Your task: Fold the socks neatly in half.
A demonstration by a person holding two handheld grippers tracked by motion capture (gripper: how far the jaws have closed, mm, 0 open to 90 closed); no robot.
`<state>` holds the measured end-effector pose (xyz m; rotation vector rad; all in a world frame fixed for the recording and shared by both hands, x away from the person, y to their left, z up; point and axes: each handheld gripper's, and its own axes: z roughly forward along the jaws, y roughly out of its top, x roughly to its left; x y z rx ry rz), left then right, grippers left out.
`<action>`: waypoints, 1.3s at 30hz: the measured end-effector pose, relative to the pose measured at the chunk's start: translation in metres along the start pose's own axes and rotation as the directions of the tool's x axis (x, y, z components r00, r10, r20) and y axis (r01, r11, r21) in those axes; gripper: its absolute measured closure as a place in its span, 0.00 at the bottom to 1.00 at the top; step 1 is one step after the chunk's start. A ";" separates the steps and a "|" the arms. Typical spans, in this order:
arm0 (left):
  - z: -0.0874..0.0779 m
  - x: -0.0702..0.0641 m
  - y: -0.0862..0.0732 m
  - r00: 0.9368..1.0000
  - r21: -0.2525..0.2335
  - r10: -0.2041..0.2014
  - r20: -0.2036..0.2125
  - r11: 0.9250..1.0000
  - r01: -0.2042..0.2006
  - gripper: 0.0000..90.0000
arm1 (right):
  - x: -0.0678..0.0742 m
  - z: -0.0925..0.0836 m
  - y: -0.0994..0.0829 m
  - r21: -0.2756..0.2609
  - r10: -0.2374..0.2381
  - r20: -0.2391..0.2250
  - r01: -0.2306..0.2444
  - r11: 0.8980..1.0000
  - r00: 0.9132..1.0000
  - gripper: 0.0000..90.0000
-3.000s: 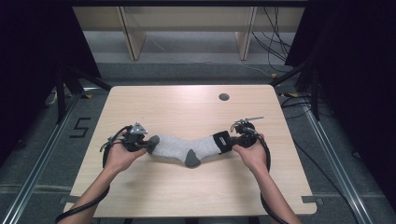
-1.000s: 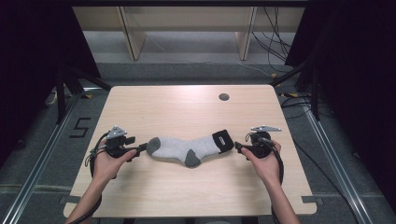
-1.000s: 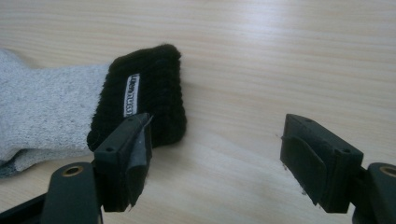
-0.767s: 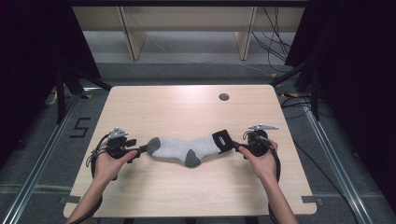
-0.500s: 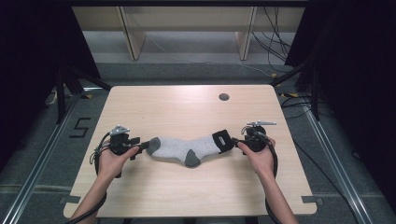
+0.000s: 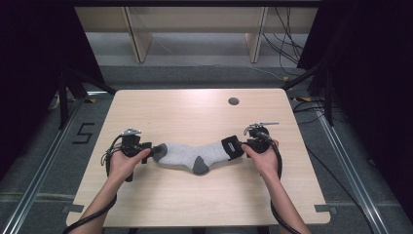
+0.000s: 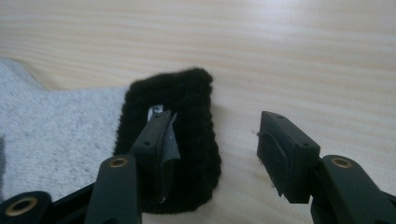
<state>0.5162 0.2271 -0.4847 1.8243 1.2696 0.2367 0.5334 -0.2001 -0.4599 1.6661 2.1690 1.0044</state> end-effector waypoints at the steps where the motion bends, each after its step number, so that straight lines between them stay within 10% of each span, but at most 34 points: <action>1: 0.001 0.000 0.000 1.000 0.010 0.013 -0.002 1.000 -0.013 0.48 | 0.002 -0.001 0.001 -0.005 0.003 0.000 -0.003 1.000 1.000 0.54; 15: 0.017 -0.002 -0.003 1.000 0.062 0.014 -0.011 0.998 -0.013 0.39 | -0.001 0.013 0.002 0.096 0.080 -0.008 -0.079 0.992 0.997 0.58; 39: 0.024 0.002 -0.004 0.998 0.104 -0.049 0.026 0.993 0.046 0.60 | 0.002 0.017 -0.001 0.090 0.025 -0.005 -0.024 0.996 1.000 0.69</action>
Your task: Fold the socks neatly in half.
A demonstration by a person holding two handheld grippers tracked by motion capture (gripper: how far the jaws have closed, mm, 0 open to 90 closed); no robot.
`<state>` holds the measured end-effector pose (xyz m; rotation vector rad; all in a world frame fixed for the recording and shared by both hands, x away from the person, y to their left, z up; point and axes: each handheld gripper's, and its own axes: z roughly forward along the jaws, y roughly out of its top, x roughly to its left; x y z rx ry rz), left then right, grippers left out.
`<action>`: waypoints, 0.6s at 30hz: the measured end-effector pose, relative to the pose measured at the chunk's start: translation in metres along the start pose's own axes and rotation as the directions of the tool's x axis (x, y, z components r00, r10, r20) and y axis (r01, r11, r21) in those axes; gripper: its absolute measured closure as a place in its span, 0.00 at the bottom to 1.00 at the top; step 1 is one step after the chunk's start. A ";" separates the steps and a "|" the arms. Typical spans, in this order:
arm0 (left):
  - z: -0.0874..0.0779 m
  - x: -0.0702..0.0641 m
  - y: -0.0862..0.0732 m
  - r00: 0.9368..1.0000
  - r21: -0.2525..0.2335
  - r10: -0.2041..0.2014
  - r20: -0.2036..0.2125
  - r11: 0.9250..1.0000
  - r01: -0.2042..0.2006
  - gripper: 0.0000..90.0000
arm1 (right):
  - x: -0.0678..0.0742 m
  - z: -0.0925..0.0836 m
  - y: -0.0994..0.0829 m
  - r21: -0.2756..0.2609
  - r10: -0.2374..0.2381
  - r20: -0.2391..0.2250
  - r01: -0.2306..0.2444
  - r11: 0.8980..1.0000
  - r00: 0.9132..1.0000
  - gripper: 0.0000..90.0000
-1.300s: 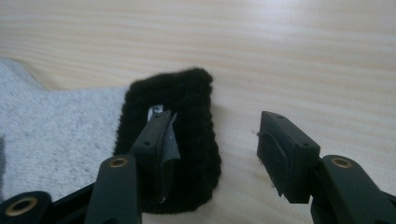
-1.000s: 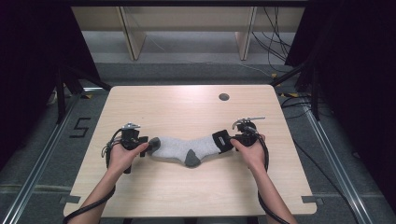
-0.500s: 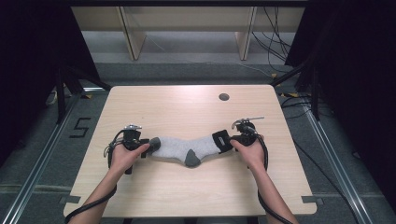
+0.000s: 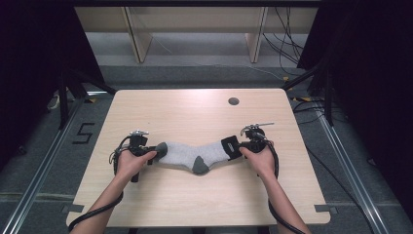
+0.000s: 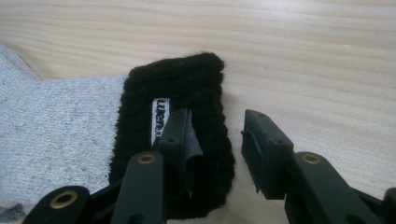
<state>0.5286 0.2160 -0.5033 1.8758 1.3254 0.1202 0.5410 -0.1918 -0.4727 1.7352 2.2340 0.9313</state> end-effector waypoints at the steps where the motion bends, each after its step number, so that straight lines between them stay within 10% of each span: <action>1: 0.000 0.000 0.000 1.000 0.000 0.000 0.000 1.000 0.000 0.61 | 0.005 -0.001 0.000 0.016 0.063 -0.006 -0.063 0.998 0.998 0.69; 12: 0.001 -0.001 0.002 0.998 0.012 -0.058 0.026 0.998 0.057 0.73 | 0.002 0.000 0.000 0.011 0.035 -0.023 -0.034 0.999 0.999 0.69; 18: -0.003 -0.002 0.005 0.999 0.007 -0.026 0.031 1.000 0.026 0.74 | 0.000 0.001 0.000 -0.001 -0.004 -0.012 0.004 1.000 1.000 0.69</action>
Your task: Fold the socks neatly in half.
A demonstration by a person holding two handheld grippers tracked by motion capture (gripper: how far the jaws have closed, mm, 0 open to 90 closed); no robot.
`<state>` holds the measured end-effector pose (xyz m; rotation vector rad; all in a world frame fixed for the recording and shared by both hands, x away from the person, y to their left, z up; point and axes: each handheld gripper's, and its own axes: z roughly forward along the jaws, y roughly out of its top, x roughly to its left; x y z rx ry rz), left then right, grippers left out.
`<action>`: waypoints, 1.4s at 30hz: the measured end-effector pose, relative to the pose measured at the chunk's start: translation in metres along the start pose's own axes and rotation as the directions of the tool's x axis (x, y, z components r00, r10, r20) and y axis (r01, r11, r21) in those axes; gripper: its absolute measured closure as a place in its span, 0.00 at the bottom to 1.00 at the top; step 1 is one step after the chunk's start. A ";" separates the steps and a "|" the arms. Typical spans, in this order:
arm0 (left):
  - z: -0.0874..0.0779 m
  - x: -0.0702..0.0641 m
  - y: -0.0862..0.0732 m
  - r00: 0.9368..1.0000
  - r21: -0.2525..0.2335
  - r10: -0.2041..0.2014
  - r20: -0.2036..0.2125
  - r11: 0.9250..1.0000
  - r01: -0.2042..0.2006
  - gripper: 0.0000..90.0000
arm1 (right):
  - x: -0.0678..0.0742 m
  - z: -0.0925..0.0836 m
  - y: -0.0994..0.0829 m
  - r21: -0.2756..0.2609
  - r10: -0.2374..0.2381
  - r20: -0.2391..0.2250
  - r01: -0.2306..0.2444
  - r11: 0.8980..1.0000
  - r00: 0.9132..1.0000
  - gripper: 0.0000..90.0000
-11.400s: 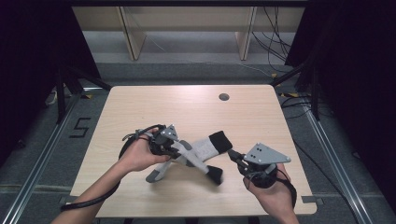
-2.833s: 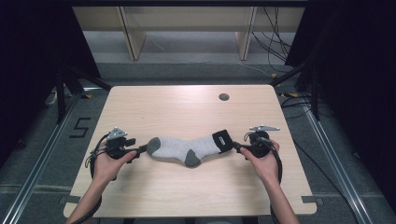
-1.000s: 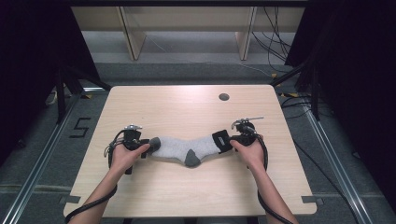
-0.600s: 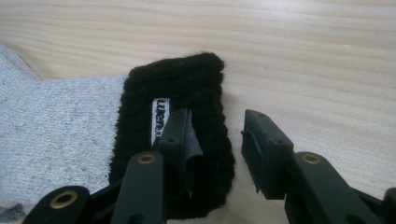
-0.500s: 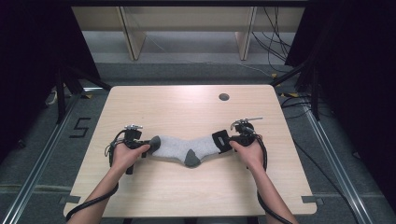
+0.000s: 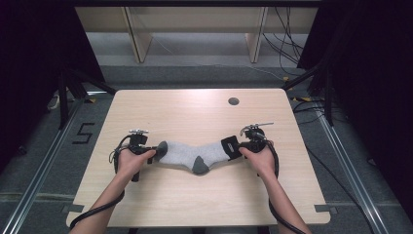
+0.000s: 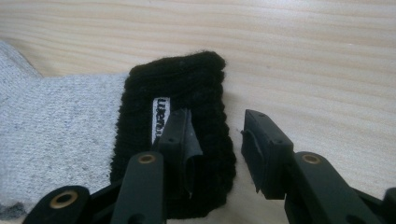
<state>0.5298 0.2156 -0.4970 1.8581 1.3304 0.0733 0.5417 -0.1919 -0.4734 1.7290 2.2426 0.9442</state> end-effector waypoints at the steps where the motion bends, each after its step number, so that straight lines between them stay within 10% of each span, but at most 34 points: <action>1: -0.001 -0.002 0.001 1.000 -0.010 -0.003 0.004 1.000 0.003 0.74 | 0.000 0.000 0.000 0.007 0.000 0.002 0.000 1.000 1.000 0.70; 16: -0.032 -0.022 0.027 0.998 -0.078 0.008 0.055 0.997 -0.004 0.73 | 0.006 0.002 0.001 0.002 -0.034 -0.001 0.034 0.999 0.999 0.70; 18: -0.033 -0.023 0.028 0.998 -0.089 0.007 0.056 0.996 -0.002 0.73 | 0.012 0.002 0.001 0.025 0.024 0.002 -0.024 0.999 1.000 0.70; 19: -0.035 -0.026 0.029 0.998 -0.093 0.010 0.063 0.996 -0.004 0.73 | 0.009 0.003 0.001 -0.001 -0.039 0.001 0.039 0.999 0.999 0.70; 25: -0.040 -0.033 0.033 0.997 -0.118 0.018 0.081 0.993 -0.009 0.72 | 0.012 0.004 0.002 0.006 -0.035 0.002 0.035 0.999 0.999 0.70; 42: -0.048 -0.053 0.043 0.997 -0.168 0.069 0.035 0.984 -0.062 0.73 | 0.021 0.009 0.003 -0.001 -0.049 -0.018 0.049 0.999 0.999 0.69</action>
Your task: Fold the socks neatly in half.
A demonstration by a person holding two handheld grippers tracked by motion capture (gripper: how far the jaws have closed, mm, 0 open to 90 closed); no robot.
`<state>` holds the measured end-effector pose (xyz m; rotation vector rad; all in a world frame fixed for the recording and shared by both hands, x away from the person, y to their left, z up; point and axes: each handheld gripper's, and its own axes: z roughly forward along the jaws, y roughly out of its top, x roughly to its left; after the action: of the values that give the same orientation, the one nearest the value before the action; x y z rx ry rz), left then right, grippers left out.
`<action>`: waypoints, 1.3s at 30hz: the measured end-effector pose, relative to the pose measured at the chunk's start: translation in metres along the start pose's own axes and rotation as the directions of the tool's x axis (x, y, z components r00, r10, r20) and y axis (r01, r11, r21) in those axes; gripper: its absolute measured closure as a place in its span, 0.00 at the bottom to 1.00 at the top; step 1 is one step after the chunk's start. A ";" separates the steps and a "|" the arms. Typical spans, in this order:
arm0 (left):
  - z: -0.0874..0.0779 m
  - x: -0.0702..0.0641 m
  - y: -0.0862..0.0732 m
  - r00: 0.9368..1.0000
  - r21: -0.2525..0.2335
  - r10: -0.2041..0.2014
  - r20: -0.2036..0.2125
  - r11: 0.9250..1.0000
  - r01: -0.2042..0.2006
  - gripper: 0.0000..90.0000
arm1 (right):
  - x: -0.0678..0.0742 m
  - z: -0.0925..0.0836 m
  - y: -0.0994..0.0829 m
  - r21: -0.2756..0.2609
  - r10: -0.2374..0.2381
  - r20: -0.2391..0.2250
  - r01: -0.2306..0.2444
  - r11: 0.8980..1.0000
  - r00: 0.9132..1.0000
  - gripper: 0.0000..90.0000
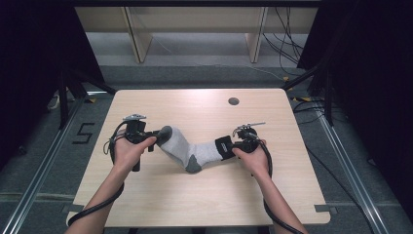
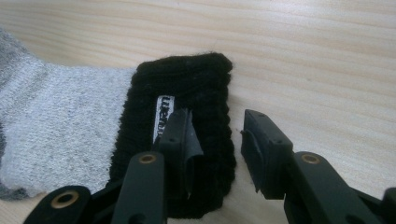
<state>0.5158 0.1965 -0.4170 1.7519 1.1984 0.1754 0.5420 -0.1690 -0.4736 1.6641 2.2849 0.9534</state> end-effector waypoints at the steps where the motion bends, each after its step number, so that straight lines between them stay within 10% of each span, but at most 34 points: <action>1: 0.000 0.000 0.001 1.000 -0.001 0.009 0.004 1.000 -0.009 0.73 | 0.001 0.000 0.000 0.002 0.009 0.011 -0.009 1.000 1.000 0.69; 39: -0.004 -0.025 0.021 0.998 -0.024 0.066 -0.005 0.998 -0.066 0.74 | 0.011 0.007 0.003 -0.008 -0.026 -0.025 0.026 1.000 0.999 0.68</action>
<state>0.5144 0.1779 -0.3894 1.7718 1.1373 0.2317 0.5436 -0.1555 -0.4751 1.6246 2.3105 0.9815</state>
